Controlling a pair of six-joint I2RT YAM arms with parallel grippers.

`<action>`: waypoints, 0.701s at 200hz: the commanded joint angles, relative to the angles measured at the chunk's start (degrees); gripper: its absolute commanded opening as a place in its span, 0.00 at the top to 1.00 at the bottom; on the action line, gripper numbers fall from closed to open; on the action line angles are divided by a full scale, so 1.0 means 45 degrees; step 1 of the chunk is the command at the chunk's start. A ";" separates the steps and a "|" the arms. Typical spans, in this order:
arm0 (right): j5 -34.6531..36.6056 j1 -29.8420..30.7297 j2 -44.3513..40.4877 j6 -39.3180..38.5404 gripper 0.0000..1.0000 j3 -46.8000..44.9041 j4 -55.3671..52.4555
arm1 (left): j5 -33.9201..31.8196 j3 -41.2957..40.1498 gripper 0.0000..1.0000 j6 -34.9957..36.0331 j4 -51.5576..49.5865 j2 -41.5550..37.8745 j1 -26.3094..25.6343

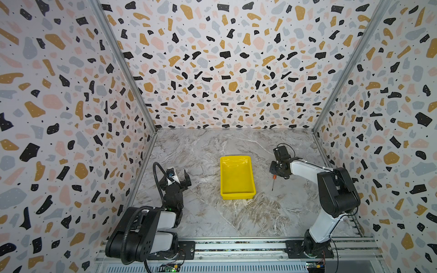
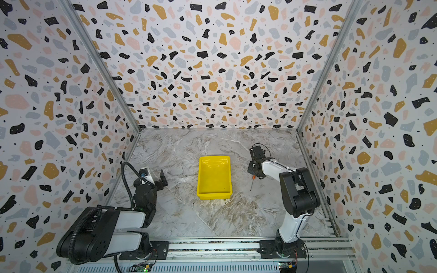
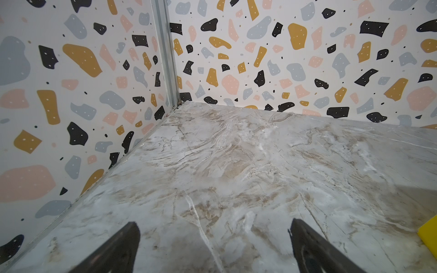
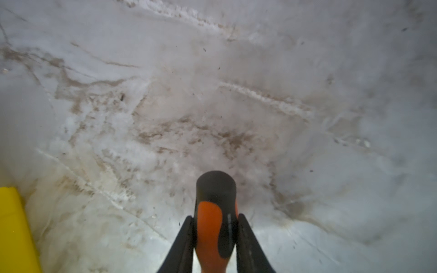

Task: Put the screwdriver in the bin
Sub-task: Pick up the screwdriver from the middle-right of the table, then place the screwdriver into the bin.

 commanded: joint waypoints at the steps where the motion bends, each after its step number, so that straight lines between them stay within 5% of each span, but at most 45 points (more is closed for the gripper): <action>1: 0.1434 0.0750 -0.2018 -0.0149 0.79 -0.0066 -0.0727 | 0.0066 0.0217 0.00 0.0130 0.0468 -0.0118 -0.0046; 62: 0.2070 0.5290 -0.4087 0.1134 0.76 0.0354 0.0610 | 0.0059 0.0216 0.00 0.0135 0.0468 -0.0118 -0.0046; 104: 0.1564 0.6906 -0.2373 0.1669 0.76 0.1484 0.1778 | 0.0052 0.0217 0.00 0.0134 0.0468 -0.0119 -0.0046; 140: 0.1328 0.7260 0.0221 0.1610 0.76 0.3670 0.0202 | 0.0050 0.0217 0.00 0.0134 0.0468 -0.0118 -0.0046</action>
